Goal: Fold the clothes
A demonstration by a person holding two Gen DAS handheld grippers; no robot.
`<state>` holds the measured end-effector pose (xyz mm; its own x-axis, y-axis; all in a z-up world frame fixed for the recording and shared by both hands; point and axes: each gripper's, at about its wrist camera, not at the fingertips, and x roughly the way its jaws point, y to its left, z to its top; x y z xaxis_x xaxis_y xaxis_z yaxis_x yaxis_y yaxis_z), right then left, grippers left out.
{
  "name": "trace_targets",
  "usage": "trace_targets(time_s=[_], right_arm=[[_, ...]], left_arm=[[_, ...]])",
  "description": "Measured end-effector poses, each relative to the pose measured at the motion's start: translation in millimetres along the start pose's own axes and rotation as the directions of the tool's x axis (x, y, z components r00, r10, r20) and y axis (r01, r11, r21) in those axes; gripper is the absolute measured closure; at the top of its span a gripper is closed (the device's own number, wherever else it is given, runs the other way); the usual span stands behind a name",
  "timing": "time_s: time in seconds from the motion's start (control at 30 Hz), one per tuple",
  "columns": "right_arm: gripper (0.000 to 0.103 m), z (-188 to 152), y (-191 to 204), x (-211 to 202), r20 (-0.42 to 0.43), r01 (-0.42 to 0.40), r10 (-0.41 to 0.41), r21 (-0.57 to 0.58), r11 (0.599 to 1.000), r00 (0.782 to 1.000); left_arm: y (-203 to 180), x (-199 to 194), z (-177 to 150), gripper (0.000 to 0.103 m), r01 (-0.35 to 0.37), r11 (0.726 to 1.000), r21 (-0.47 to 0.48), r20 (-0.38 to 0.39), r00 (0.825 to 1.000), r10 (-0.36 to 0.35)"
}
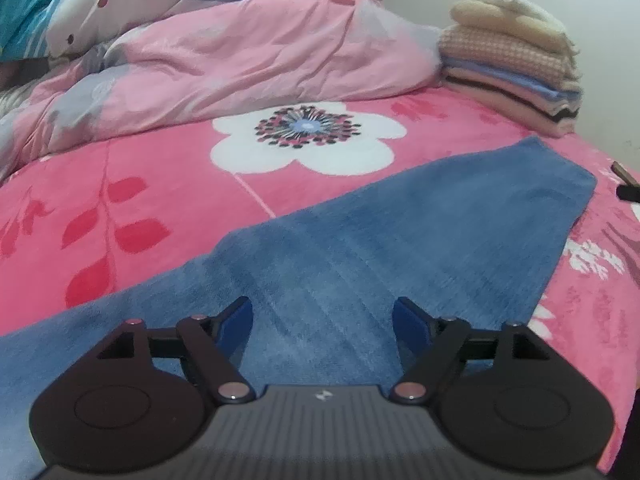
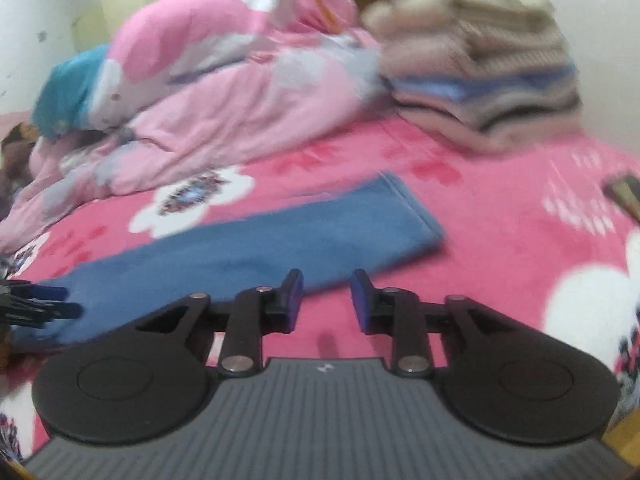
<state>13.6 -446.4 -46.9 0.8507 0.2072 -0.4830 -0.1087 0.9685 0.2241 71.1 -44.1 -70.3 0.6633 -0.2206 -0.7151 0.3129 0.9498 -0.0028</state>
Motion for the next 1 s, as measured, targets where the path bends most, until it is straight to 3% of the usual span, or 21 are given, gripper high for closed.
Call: trace_targets(time_s=[0.1,0.2,0.33,0.43,0.6,0.73,0.8,1.0], right_arm=[[0.065,19,39,23,-0.007,0.0,0.0,-0.116,0.993,1.0],[0.056,33,60,60,-0.036,0.015,-0.023,-0.19,0.982,0.999],[0.056,33,38,103,-0.084,0.119,-0.13,-0.127,0.985,0.988],[0.055,17,16,91,-0.073,0.112,-0.116,-0.061,0.992,0.991],[0.045,2,33,45,-0.133,0.197,-0.209,-0.097,0.976,0.969],[0.045,11,60,21,-0.091,0.159,-0.165,-0.072,0.985,0.982],[0.042,16,84,25,-0.073,0.1,-0.107,-0.096,0.99,0.992],[0.037,5,147,79,-0.157,-0.037,0.003,-0.215,0.976,0.988]], left_arm=[[-3,0,1,0.009,-0.036,0.999,-0.014,-0.026,0.999,0.035],[-5,2,-1,0.005,-0.061,0.998,-0.033,-0.038,0.997,0.06],[-4,4,-2,0.001,-0.082,0.995,-0.065,-0.051,0.996,0.079],[-4,4,-3,0.0,-0.084,0.994,-0.072,-0.053,0.995,0.08],[-3,4,-5,0.0,-0.081,0.994,-0.078,-0.043,0.996,0.078],[-5,4,-7,0.0,-0.094,0.992,-0.085,-0.038,0.995,0.091],[-6,3,-7,0.0,-0.102,0.99,-0.095,-0.041,0.994,0.098],[-6,1,-7,0.0,-0.119,0.986,-0.116,-0.059,0.992,0.113]])
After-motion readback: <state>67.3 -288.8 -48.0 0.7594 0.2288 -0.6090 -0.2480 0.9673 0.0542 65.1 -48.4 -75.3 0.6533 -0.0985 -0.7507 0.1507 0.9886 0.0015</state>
